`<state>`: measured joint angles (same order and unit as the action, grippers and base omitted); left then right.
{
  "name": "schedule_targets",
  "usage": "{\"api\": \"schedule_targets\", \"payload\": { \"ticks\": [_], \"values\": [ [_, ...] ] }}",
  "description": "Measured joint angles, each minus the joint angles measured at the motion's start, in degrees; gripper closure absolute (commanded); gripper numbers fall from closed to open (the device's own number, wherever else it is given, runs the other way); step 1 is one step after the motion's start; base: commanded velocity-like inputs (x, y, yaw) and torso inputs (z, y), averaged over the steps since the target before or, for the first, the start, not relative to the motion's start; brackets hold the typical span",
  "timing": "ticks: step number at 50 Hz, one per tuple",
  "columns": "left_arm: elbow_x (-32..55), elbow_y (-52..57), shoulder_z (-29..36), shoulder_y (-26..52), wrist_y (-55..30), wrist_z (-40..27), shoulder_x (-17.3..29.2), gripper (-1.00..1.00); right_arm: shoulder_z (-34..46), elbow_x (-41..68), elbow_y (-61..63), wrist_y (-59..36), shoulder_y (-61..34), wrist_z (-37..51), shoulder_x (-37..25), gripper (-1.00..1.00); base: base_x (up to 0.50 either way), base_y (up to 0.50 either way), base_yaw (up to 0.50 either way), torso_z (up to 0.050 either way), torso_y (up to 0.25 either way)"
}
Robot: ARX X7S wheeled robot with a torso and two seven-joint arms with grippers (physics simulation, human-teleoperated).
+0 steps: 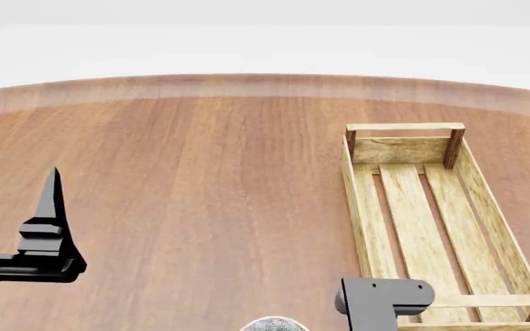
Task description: Stack the right bowl on the left bowl and place them in the tray.
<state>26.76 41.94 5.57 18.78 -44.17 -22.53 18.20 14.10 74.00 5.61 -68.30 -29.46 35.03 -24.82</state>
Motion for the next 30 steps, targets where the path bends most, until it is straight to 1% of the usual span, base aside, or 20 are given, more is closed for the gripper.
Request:
{"api": "schedule_targets", "payload": {
  "ticks": [6,12,22,30],
  "values": [
    [0.1,-0.2,0.2,0.0,0.2,0.0,0.1,-1.00,-0.9,1.2,0.5,0.0,-1.7,0.8,0.2,1.00,0.00,0.00,0.00,0.000,0.000],
    [0.0,-0.5,0.5,0.0,0.6,0.0,0.0,-1.00,-0.4,0.2,-1.2,1.0,-4.4,-0.2,1.1,1.00,0.00,0.00,0.00,0.000,0.000],
    [0.2,-0.7,0.9,0.3,0.6,-0.1,0.1,-1.00,2.1,-3.8,-7.7,3.7,-10.6,-4.4,4.0,1.00,0.00,0.00,0.00,0.000,0.000],
    [0.4,-0.7,1.2,0.7,0.4,-0.4,0.1,-1.00,5.3,-7.4,-14.6,6.1,-15.5,-9.3,7.0,1.00,0.00,0.00,0.00,0.000,0.001]
  ]
}}
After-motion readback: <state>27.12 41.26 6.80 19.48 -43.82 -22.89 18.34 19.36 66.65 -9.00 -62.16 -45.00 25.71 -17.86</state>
